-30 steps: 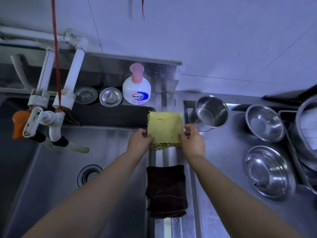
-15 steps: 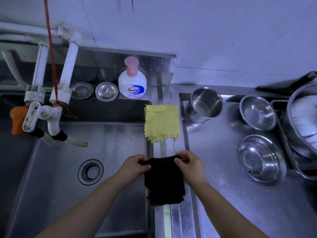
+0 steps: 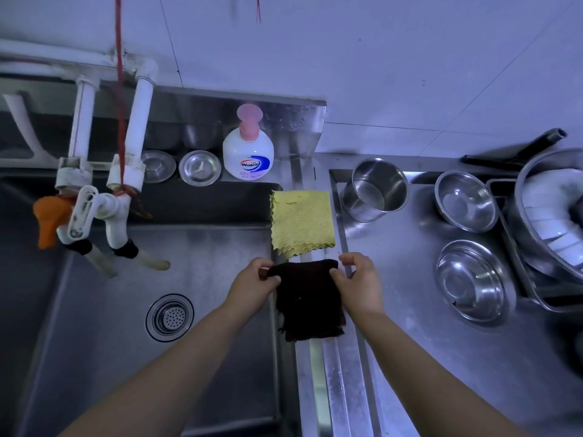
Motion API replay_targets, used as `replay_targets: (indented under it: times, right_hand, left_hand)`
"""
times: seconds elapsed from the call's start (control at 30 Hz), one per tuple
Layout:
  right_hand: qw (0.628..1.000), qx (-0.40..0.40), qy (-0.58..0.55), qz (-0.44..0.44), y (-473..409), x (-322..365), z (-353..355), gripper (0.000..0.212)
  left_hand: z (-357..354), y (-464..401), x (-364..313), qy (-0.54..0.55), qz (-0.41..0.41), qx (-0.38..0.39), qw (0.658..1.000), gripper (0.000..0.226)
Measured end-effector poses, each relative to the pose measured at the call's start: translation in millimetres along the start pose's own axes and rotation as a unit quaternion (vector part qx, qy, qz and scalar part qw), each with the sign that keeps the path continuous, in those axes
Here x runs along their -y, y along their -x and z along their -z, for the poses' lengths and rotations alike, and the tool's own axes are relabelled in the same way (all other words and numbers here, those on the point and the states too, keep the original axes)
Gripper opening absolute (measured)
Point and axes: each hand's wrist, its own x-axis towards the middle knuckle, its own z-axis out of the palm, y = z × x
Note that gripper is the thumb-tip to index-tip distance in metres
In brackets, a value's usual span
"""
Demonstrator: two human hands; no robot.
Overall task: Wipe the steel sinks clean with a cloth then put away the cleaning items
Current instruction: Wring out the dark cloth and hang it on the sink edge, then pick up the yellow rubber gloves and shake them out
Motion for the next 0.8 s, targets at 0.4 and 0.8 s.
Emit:
replay_targets:
  times: [0.4, 0.8]
  right_hand:
    - [0.884, 0.179, 0.325, 0.285, 124, 65, -31, 0.026]
    - [0.777, 0.259, 0.372, 0.438, 260, 127, -60, 0.023]
  left_hand:
    - [68, 119, 22, -0.242, -0.021, -0.065, 0.968, 0.025]
    - [142, 327, 87, -0.207, 0.035, -0.239, 0.948, 0.019]
